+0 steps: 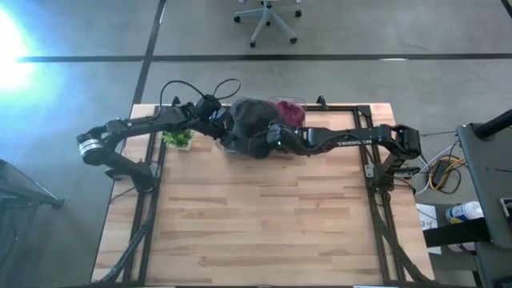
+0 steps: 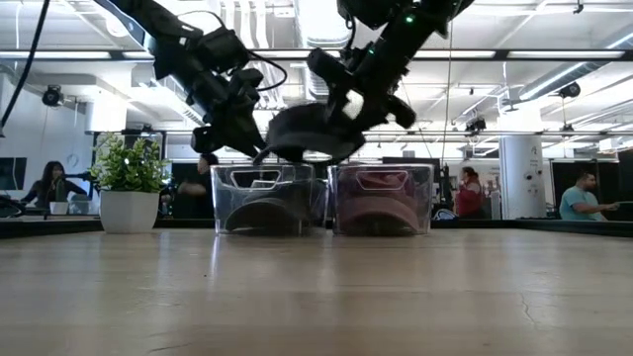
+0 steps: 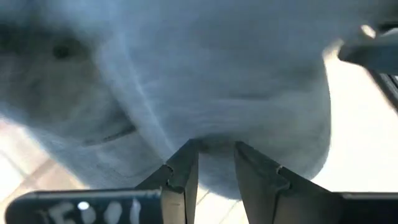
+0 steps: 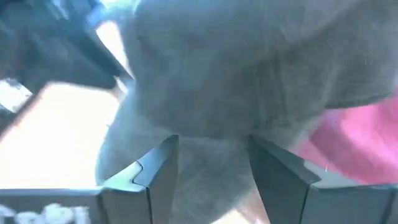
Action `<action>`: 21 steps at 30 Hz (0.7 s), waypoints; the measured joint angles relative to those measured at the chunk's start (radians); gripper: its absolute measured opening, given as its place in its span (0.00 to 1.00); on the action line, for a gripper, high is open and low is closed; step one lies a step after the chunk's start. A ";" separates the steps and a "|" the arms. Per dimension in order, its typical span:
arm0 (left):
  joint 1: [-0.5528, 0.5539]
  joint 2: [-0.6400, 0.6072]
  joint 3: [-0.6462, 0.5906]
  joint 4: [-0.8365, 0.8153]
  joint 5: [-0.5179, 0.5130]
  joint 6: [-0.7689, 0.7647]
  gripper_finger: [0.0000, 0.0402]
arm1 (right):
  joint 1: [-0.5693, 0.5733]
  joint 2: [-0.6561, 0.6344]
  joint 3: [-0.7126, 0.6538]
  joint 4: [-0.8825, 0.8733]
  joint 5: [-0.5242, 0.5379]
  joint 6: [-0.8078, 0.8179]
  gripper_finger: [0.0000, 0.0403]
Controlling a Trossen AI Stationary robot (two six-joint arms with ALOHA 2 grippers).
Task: Pick & Place hat
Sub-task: Put the black cap into the left transparent bin
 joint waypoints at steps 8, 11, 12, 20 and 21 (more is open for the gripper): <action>-0.002 -0.027 0.024 -0.025 -0.017 -0.004 0.24 | -0.051 0.082 0.125 0.039 -0.077 -0.111 0.46; -0.003 -0.066 0.051 -0.082 -0.091 0.030 0.24 | -0.054 0.156 0.190 0.036 -0.121 -0.133 0.46; -0.003 -0.080 0.056 -0.105 -0.127 0.046 0.24 | -0.053 0.181 0.209 0.032 -0.122 -0.138 0.46; 0.021 -0.130 0.054 -0.280 -0.300 0.157 0.24 | -0.032 0.219 0.358 -0.161 -0.036 -0.189 0.46; 0.023 -0.126 0.054 -0.275 -0.314 0.163 0.24 | -0.032 0.216 0.364 -0.211 -0.021 -0.188 0.46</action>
